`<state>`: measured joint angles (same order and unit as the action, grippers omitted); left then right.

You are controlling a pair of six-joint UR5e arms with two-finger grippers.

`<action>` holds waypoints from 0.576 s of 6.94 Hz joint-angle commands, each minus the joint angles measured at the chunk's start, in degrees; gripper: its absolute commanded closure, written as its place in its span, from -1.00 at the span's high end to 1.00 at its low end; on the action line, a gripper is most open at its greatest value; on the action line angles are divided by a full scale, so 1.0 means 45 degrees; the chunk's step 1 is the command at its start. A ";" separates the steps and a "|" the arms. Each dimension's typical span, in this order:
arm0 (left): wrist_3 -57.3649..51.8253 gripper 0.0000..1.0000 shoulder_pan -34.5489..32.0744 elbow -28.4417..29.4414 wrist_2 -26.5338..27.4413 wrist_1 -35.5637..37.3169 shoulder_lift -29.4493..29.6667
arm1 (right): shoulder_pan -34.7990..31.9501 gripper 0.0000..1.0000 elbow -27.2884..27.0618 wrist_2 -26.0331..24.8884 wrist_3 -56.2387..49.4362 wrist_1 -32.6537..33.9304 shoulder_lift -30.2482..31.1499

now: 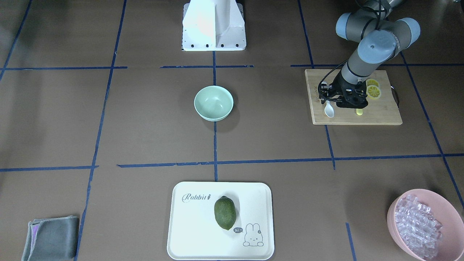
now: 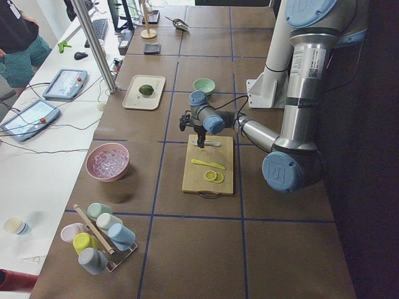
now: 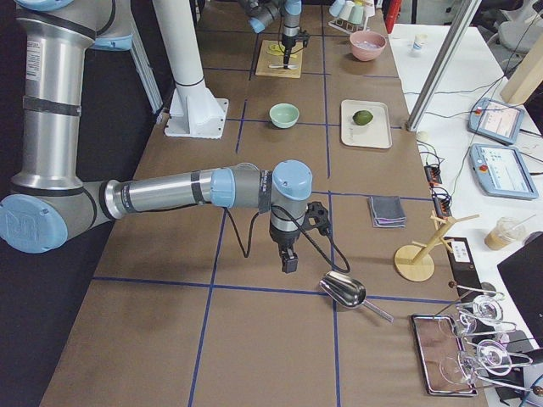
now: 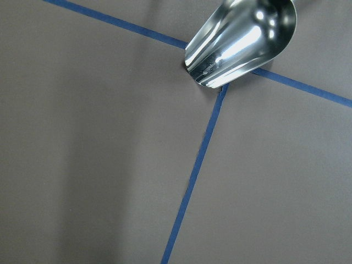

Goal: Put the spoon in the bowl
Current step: 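Close the left gripper on the white spoon handle and lift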

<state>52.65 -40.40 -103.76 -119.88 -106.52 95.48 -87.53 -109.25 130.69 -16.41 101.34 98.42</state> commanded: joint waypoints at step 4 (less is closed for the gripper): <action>0.0000 -0.53 0.0031 0.0010 -0.0002 -0.0001 0.0013 | -0.0101 1.00 0.0019 0.0000 -0.0007 0.0000 0.0003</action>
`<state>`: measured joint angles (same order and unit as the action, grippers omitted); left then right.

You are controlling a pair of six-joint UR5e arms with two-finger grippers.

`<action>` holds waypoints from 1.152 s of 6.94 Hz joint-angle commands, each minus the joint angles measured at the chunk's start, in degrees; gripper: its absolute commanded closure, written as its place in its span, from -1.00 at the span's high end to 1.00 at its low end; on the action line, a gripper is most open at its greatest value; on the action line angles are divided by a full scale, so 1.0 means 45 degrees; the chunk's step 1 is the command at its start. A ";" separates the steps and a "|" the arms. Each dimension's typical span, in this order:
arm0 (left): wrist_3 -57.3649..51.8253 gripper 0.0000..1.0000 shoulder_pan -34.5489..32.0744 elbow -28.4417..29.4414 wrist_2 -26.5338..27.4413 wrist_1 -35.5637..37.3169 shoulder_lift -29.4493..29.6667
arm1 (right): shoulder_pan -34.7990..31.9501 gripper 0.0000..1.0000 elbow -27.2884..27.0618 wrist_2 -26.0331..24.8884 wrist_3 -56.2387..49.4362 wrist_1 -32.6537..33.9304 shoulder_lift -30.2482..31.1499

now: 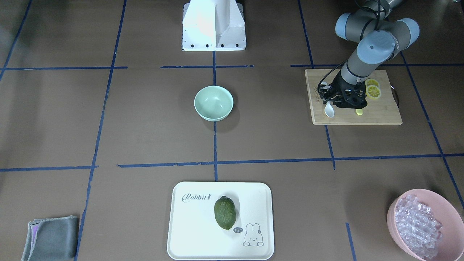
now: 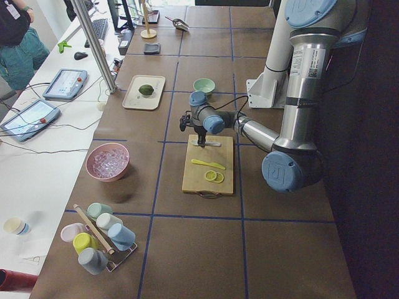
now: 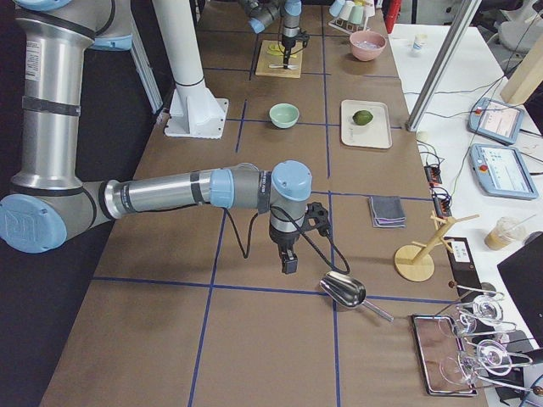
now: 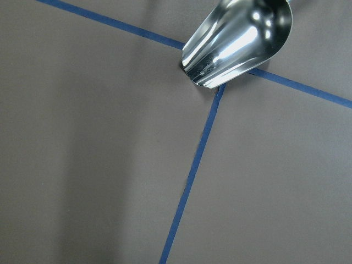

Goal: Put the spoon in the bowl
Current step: 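Close the left gripper on the white spoon handle and lift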

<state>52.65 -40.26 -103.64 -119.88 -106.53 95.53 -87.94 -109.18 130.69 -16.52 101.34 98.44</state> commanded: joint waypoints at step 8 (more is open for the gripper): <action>0.0195 -1.00 0.0059 -0.1092 -0.0273 0.2765 0.3210 | -0.0029 1.00 0.0064 0.0352 0.0097 0.0000 0.0020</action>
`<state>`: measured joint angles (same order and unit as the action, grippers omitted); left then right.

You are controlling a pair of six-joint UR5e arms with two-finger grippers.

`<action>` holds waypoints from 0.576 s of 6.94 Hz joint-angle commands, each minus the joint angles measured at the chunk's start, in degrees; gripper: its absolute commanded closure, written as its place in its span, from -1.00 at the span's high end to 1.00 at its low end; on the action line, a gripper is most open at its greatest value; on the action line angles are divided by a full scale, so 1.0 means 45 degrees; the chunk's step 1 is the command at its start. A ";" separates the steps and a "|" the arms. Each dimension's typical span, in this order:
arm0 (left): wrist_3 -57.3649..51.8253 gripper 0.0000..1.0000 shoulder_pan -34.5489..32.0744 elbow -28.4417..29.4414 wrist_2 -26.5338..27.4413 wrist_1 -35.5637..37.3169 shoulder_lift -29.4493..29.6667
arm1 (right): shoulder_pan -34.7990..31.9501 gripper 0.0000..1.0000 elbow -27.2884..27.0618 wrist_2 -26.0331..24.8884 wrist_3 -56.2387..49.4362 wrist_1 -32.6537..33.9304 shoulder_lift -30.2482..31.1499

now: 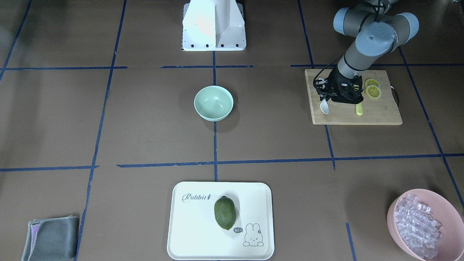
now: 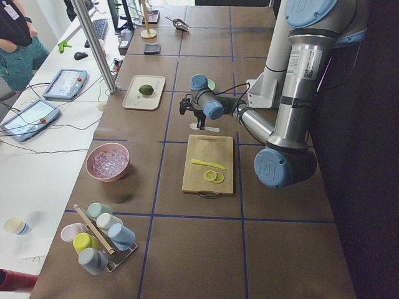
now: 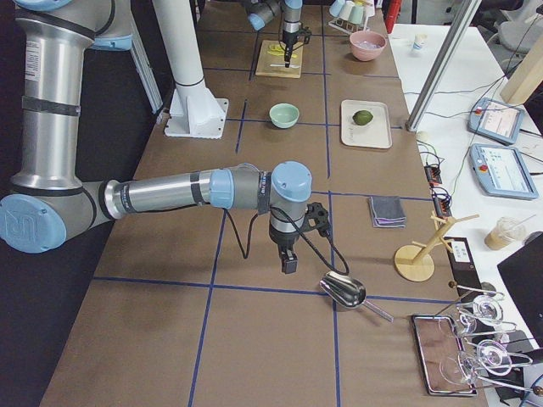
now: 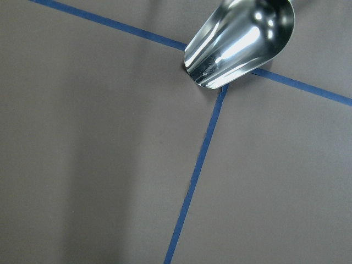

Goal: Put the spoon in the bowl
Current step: 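Carry the spoon with the left gripper over the green bowl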

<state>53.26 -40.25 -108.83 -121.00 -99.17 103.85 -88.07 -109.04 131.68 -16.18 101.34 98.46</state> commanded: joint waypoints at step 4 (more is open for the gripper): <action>0.2377 -1.00 0.1831 0.2456 0.0129 0.2350 0.5759 | 0.0000 1.00 -0.0104 0.0093 0.0997 0.0000 -0.0025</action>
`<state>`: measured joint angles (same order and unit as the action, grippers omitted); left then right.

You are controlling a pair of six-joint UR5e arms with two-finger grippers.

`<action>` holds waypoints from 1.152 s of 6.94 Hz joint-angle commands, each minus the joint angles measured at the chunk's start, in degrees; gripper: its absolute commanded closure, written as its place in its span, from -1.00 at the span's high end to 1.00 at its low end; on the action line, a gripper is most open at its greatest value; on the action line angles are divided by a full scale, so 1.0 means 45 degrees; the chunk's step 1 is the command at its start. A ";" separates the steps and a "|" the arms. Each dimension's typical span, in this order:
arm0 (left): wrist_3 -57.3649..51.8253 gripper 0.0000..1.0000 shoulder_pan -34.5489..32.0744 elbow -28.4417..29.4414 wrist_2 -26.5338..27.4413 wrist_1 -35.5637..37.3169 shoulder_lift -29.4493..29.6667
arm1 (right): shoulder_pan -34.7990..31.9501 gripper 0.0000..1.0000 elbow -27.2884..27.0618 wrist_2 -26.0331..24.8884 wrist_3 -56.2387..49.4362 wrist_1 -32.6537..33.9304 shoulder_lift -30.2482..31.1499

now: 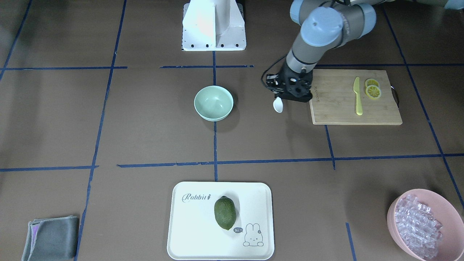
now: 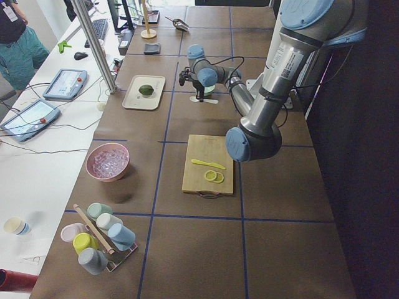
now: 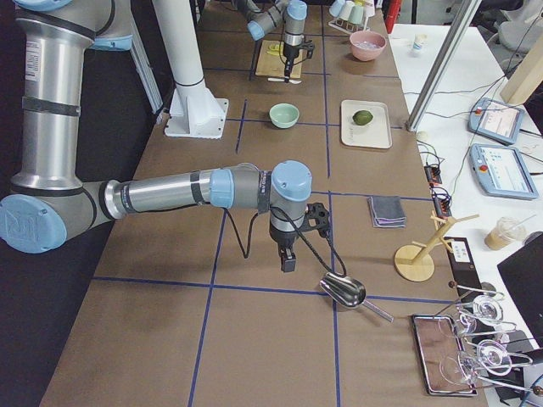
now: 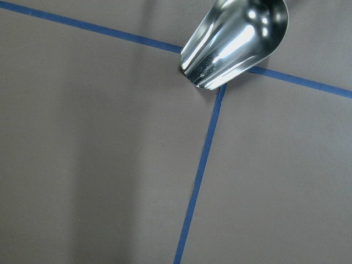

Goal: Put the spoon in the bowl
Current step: 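Carry the spoon with the left gripper over the green bowl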

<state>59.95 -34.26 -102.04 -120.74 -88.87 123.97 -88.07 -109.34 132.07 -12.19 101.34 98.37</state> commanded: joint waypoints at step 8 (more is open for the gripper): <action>0.1911 0.60 0.1324 0.3945 0.0698 -0.0095 0.3856 | 0.0000 1.00 -0.0039 0.0046 0.0151 0.0000 -0.0025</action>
<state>68.55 -28.31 -84.41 -117.60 -89.22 141.32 -88.07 -109.45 132.21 -11.58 101.34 98.23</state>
